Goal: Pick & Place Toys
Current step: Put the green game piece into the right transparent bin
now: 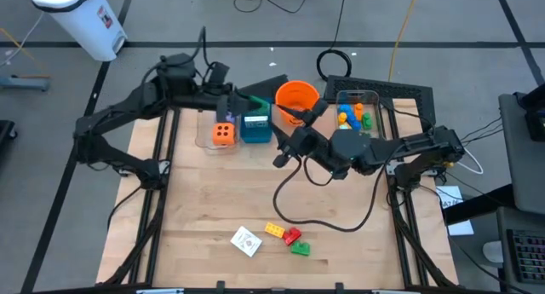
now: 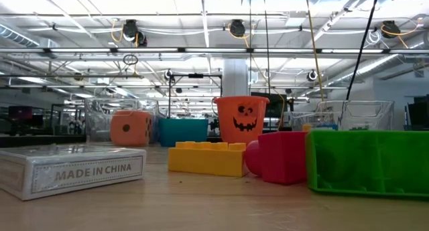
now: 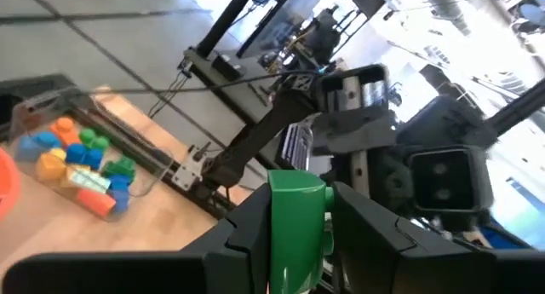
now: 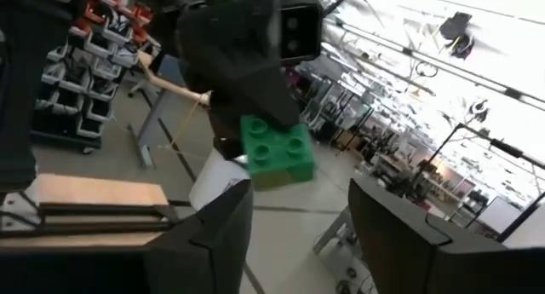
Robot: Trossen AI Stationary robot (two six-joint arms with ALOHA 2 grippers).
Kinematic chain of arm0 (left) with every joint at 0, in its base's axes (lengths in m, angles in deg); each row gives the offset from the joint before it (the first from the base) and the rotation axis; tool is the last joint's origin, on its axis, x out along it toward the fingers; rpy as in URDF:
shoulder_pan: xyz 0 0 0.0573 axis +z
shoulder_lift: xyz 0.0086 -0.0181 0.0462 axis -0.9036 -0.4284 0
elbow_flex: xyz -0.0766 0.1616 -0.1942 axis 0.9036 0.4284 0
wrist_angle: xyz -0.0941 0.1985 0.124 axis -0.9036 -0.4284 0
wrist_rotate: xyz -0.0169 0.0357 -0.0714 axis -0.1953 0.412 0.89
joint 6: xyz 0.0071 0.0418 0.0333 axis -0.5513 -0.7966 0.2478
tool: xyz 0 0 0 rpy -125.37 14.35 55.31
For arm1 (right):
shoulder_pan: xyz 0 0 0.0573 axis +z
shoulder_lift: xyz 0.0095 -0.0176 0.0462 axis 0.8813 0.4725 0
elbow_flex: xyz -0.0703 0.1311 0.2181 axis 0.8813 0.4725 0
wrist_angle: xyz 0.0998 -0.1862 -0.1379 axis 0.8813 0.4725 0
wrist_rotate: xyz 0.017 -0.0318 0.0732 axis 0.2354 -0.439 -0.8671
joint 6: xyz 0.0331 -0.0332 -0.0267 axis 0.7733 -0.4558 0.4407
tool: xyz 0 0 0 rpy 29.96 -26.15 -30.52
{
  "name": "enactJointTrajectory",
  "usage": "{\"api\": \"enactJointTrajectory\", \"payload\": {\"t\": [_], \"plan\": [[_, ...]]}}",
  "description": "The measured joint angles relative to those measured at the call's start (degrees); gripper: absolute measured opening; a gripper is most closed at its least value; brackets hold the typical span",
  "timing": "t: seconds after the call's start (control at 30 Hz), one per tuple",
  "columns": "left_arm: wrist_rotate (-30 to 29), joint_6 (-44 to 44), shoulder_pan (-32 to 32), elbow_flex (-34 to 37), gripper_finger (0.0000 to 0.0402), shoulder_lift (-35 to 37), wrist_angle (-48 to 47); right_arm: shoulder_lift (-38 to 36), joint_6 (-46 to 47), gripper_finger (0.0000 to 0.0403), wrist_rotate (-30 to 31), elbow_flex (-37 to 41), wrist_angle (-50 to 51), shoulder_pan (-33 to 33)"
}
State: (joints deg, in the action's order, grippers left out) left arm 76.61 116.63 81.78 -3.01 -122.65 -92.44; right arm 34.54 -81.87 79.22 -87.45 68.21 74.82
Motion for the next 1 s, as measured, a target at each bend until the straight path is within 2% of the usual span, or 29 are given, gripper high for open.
{"api": "enactJointTrajectory", "payload": {"t": [0.33, 0.5, 0.7, 1.0], "plan": [[0.2, 2.4, -1.3, 0.0, 0.0119, -2.6, 1.3, 0.0, -1.4, 0.0284, 1.4, 0.0, 1.3, -0.6], [0.2, 3.8, -1.6, 0.0, 0.012, -3.1, 3.7, 0.0, -1.4, 0.031, 1.4, 0.0, 4.2, -1.5], [0.1, 4.5, -1.6, 0.0, 0.012, -4.4, 4.3, 0.0, -1.4, 0.0308, 0.9, 0.0, 5.1, -2.2], [0.4, 5.0, -2.3, 0.0, 0.012, -6.3, 5.9, 0.0, -1.3, 0.0263, -0.7, 0.0, 7.5, -2.2]]}}
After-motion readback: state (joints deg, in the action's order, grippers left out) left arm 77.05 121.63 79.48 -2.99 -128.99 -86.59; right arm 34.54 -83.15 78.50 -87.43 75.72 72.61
